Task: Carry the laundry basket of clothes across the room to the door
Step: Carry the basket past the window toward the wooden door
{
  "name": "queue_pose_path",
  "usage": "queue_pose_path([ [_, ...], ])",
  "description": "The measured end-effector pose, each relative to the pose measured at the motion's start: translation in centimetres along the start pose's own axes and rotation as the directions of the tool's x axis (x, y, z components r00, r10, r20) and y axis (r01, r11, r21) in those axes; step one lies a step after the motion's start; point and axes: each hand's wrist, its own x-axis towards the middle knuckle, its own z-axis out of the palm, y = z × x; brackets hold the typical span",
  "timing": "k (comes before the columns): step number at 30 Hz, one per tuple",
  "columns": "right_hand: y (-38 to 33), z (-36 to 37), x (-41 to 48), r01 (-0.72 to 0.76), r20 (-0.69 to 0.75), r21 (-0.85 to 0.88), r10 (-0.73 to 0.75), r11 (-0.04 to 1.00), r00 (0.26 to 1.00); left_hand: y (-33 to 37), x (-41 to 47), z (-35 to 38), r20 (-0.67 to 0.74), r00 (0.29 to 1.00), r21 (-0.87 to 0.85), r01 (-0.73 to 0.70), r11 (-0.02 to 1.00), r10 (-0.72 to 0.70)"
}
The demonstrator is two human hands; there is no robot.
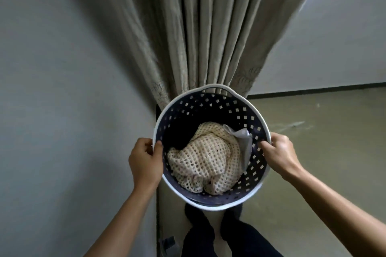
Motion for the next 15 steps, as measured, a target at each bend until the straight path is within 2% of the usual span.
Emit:
queue_pose_path([
  [8,-4.5,-10.1,-5.2,0.112,-0.09,0.159,-0.098,0.981,0.991,12.3,-1.5,-6.0,0.037,0.979,-0.205,-0.189,0.96,0.201],
  [15,-5.1,-16.3,-5.8,0.186,-0.253,0.363,-0.095,0.913,0.963,19.9,-0.9,-4.3,0.099,0.949,-0.297,-0.258,0.919,0.299],
])
